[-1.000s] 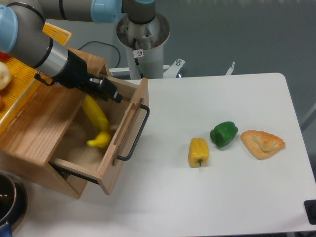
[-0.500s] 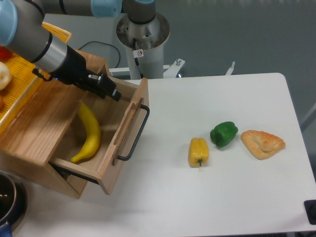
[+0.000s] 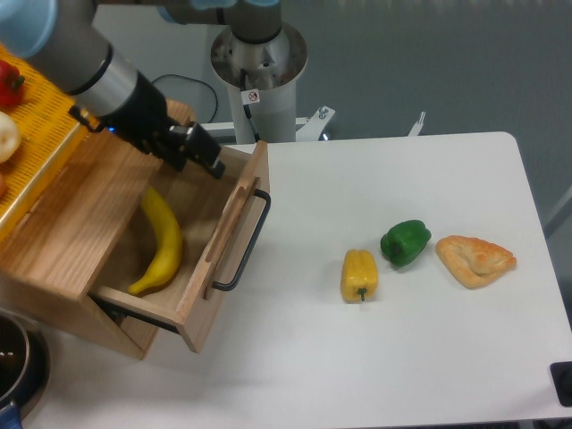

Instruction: Place the banana in the top drawer

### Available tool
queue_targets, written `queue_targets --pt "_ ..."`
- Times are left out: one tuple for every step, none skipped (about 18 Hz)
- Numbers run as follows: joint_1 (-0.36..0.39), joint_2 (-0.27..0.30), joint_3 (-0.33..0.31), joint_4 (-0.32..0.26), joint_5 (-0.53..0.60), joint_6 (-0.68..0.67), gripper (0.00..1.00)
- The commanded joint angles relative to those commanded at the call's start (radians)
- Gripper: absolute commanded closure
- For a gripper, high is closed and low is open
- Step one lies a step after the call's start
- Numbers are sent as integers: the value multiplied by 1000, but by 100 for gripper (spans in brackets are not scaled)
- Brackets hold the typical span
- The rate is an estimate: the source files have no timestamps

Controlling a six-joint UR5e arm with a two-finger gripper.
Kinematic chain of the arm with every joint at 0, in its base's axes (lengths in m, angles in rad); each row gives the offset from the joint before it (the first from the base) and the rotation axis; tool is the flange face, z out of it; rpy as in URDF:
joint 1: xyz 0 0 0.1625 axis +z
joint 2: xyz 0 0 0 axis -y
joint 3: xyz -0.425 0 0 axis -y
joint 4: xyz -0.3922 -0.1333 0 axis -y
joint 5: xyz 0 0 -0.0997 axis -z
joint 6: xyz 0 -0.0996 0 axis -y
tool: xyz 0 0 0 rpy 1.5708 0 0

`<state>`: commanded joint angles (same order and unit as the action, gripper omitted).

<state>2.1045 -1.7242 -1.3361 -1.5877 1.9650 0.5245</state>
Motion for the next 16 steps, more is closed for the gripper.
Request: queue_targets --pt "8 2 2 0 0 12 11" --pt "17 2 3 11 0 22 6" --pt "40 0 2 29 -9 22 2" --pt "64 -2 2 44 -40 23 1" --pt "86 -6 2 55 -70 23 1" --pt "106 -9 0 66 -99 25 1" --pt "118 -14 0 77 -132 26 1" --pt "135 -15 -5 87 -162 38 0" --pt "161 -14 -9 95 -193 61 0" --pt "184 -15 -12 97 -216 87 0" --pt "204 -20 -18 100 -235 112 0" --pt "213 -31 -21 100 -245 130 0" --pt "227 -38 -24 100 -247 143 0" --pt "242 -44 -29 100 -247 147 0" --pt "250 -51 -29 100 -247 150 0" --pt "261 -58 -29 101 -244 161 0"
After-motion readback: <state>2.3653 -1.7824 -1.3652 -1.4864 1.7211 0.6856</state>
